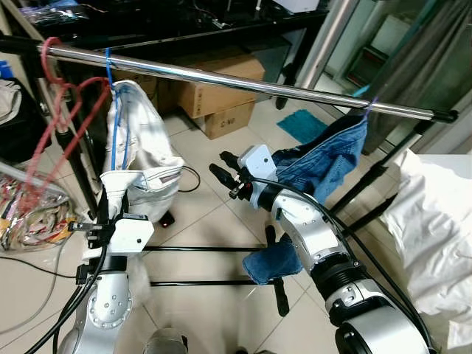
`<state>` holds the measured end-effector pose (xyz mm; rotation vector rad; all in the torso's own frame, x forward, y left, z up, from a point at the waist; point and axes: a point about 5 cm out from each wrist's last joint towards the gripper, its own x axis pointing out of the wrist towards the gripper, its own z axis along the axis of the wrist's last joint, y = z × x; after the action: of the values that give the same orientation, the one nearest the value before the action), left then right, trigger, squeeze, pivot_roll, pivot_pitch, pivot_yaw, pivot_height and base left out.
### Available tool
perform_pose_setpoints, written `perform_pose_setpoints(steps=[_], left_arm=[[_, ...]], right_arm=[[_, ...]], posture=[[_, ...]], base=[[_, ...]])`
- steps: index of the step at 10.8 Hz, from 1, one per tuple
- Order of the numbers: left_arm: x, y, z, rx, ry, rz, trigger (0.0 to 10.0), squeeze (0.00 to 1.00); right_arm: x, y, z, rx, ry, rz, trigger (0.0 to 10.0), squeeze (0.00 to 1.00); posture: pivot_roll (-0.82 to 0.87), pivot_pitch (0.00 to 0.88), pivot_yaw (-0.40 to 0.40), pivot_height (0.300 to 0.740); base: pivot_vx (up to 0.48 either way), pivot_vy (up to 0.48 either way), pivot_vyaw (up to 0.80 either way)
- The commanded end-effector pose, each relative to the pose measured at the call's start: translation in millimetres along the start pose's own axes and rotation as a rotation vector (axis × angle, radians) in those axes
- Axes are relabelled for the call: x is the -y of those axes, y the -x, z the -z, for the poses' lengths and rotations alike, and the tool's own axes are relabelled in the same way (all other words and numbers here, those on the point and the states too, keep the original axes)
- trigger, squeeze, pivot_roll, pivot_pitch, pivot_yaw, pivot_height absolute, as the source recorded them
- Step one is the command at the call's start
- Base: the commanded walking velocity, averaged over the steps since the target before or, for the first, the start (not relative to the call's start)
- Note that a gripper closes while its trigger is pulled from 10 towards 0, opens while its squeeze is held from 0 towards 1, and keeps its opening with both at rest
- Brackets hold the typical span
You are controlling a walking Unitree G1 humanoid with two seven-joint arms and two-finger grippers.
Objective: Hang hanger
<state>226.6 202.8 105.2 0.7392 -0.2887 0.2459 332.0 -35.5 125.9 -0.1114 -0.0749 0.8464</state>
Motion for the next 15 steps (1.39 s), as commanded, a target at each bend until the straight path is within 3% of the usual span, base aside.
perform_pose_setpoints(steps=[1,3,4,5,6,7,11,14,15], left_arm=[[-0.8,-4.0,-3.2,0.004,0.019,-0.031,10.0,0.00],[4.0,-1.7,1.5,-0.032,0.037,-0.010,10.0,0.00],[6.4,0.3,3.0,-0.043,0.055,-0.002,10.0,0.56],[9.8,1.8,1.6,-0.040,0.071,0.017,10.0,1.00],[11.1,2.0,1.2,-0.044,0.075,0.024,10.0,1.00],[11.1,1.4,3.3,-0.067,0.080,0.023,10.0,0.00],[-2.9,-3.1,-14.4,0.020,0.032,-0.066,10.0,0.00],[2.7,3.9,-17.1,-0.022,0.047,-0.010,10.0,0.00],[8.3,12.4,-8.5,-0.086,0.093,0.011,10.0,0.07]], right_arm=[[4.6,4.4,-0.1,0.001,-0.010,0.019,10.0,0.00],[4.5,5.5,0.9,-0.003,-0.009,0.020,10.0,0.00],[4.6,6.1,1.4,-0.004,-0.009,0.021,10.0,0.00],[5.0,7.0,2.2,-0.007,-0.009,0.023,10.0,0.00],[5.1,7.6,2.5,-0.010,-0.009,0.024,10.0,0.00],[4.7,7.7,2.3,-0.010,-0.009,0.023,10.0,0.00],[5.0,9.6,3.2,-0.014,-0.006,0.023,10.0,0.00],[4.5,10.5,4.7,-0.022,-0.006,0.020,10.0,0.00],[3.9,10.3,5.1,-0.024,-0.006,0.017,10.0,0.00]], posture=[[0.39,0.044,-0.183,0.740],[0.38,0.044,-0.182,0.740],[0.38,0.044,-0.179,0.740],[0.38,0.044,-0.179,0.740],[0.38,0.044,-0.179,0.740],[0.38,0.047,-0.178,0.740],[0.38,0.047,-0.181,0.740],[0.39,0.053,-0.185,0.740],[0.39,0.055,-0.187,0.740]], base=[[0.000,0.000,0.00],[0.000,0.000,0.00],[0.000,0.000,0.00],[0.000,0.000,0.00],[0.000,0.000,0.00],[0.000,0.000,0.00],[0.000,0.000,0.00],[0.000,0.000,0.00],[0.000,0.000,0.00]])
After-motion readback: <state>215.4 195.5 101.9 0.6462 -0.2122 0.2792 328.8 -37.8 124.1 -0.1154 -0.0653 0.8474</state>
